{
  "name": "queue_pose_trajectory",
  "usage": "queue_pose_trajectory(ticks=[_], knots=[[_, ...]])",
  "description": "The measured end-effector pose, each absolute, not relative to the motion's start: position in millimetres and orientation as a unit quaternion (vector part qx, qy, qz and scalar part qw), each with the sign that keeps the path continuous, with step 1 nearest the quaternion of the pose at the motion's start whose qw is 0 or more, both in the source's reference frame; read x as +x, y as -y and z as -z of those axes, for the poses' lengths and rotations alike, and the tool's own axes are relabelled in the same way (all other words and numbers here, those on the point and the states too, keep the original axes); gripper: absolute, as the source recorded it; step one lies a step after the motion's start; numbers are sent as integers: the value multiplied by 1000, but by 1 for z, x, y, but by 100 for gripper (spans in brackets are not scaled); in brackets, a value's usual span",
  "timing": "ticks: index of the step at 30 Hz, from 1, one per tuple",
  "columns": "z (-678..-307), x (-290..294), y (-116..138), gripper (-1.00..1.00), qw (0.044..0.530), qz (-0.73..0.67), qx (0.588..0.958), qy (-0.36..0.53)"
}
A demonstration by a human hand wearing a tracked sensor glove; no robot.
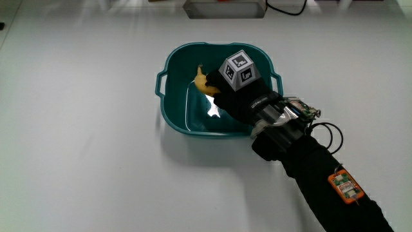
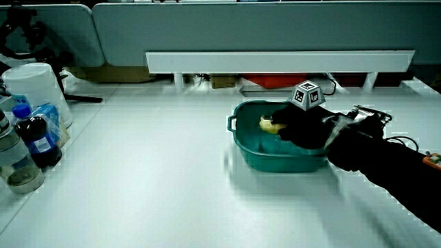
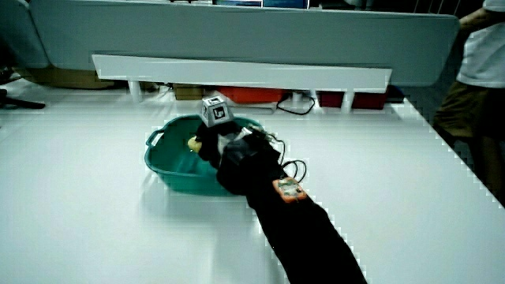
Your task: Place banana into plate
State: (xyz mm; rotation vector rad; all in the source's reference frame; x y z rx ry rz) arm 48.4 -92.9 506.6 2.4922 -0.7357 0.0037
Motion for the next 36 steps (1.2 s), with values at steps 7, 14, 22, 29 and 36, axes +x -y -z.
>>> queue_pose_trajectory(ticks=[7, 14, 22, 29, 36], knots=[[-518, 46, 95, 0, 277, 14, 923, 267], [-517, 27, 102, 0, 292, 29, 911, 290], [-521, 19, 103, 0, 313, 34, 900, 301], [-533, 21, 105, 0, 338, 39, 891, 301], [-534, 23, 104, -25, 346, 48, 889, 296]])
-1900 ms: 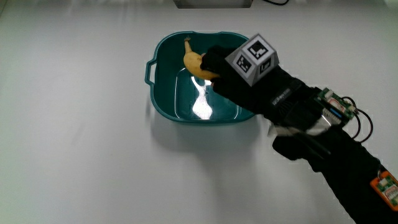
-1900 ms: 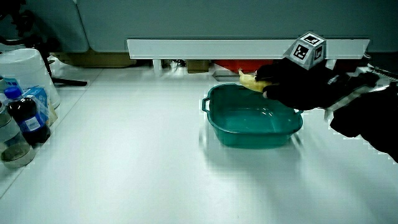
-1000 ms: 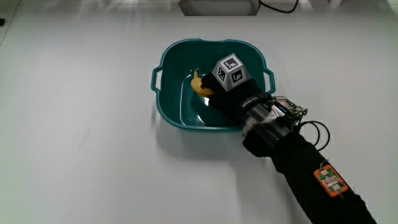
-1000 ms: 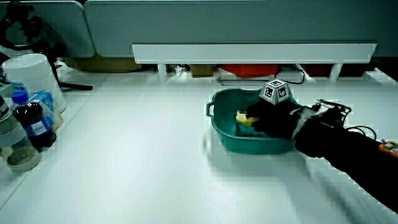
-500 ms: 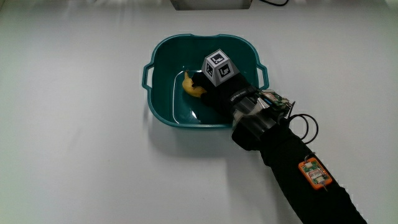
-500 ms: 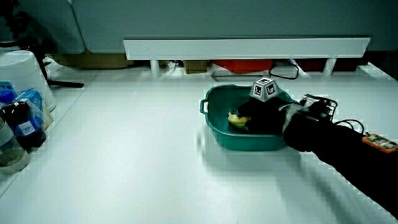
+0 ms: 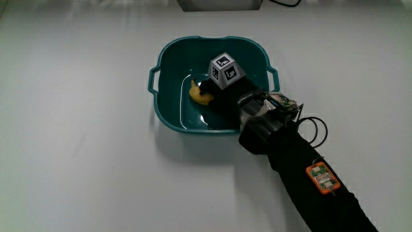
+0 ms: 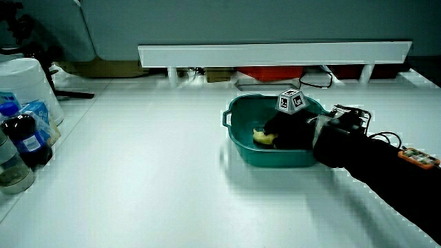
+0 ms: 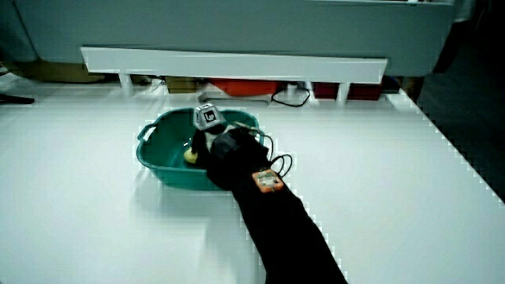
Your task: Place banana into plate
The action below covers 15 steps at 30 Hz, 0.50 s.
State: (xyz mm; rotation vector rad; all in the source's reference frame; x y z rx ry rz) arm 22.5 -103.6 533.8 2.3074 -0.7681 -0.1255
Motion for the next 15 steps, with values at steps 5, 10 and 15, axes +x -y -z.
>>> queue_pose_trajectory(ticks=[5, 10, 15], knots=[[-534, 29, 107, -50, 337, 30, 898, 280], [-524, 40, 114, -75, 345, -10, 906, 245], [-512, 42, 115, -100, 332, -13, 908, 254]])
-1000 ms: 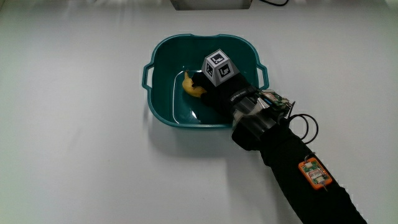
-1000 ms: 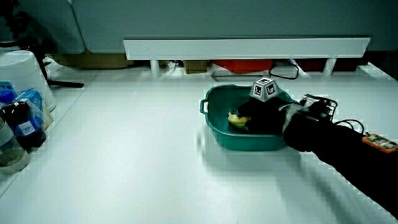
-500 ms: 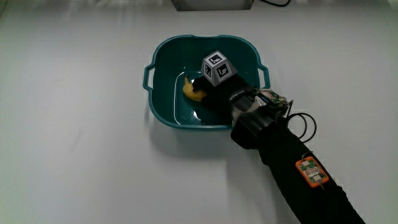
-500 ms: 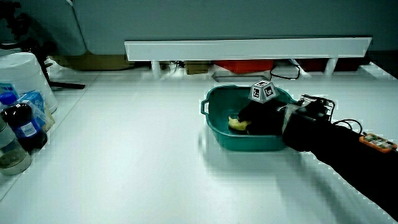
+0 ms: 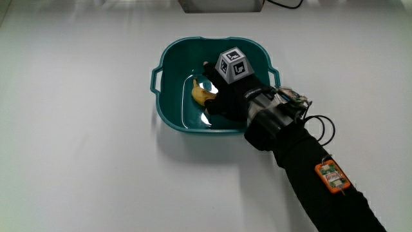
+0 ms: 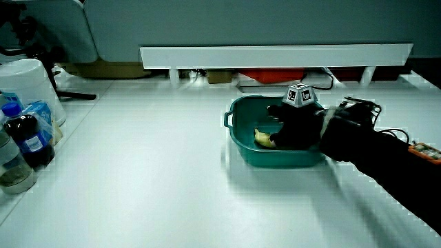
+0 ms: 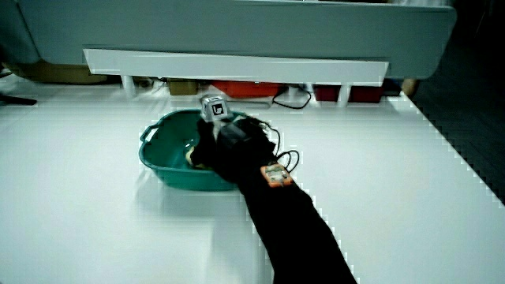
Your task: Place banana into plate
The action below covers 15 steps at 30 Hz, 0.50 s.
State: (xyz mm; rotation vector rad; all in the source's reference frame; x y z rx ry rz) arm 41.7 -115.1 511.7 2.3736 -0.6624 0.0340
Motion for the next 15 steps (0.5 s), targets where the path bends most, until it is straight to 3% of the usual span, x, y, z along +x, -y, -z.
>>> queue_pose_trajectory(ticks=[11, 13, 15], knots=[[-492, 59, 116, -100, 312, -14, 912, 267], [-499, 69, 115, -100, 328, -7, 905, 271], [-488, 76, 111, -100, 309, -18, 912, 271]])
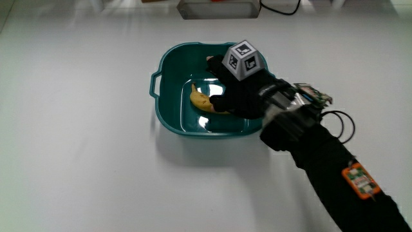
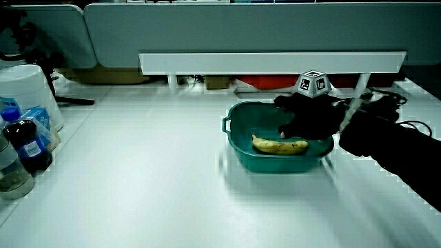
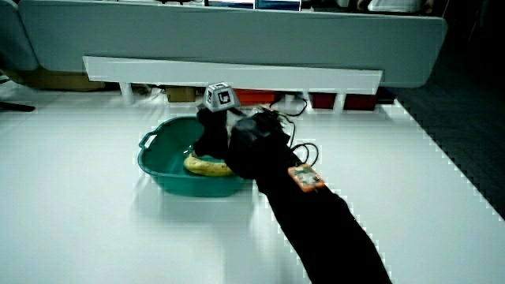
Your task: Place banana into plate
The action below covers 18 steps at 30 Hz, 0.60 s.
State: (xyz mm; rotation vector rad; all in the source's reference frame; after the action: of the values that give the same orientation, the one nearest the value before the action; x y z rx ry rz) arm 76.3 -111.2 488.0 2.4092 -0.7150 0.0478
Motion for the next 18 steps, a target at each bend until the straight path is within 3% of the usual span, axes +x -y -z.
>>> queue_pose_trajectory(ticks=[2, 6, 8, 9, 11, 13, 16, 18], knots=[[-466, 83, 105, -100, 292, -20, 915, 280], [-458, 104, 98, -100, 271, -26, 923, 272], [-449, 110, 92, -100, 308, -71, 900, 298], [-462, 122, 91, -100, 276, -29, 922, 270], [-446, 127, 83, -100, 253, -35, 925, 280], [-445, 135, 77, -100, 251, -41, 926, 280], [-434, 143, 66, -100, 285, -90, 904, 305], [-429, 152, 59, -100, 277, -97, 904, 310]])
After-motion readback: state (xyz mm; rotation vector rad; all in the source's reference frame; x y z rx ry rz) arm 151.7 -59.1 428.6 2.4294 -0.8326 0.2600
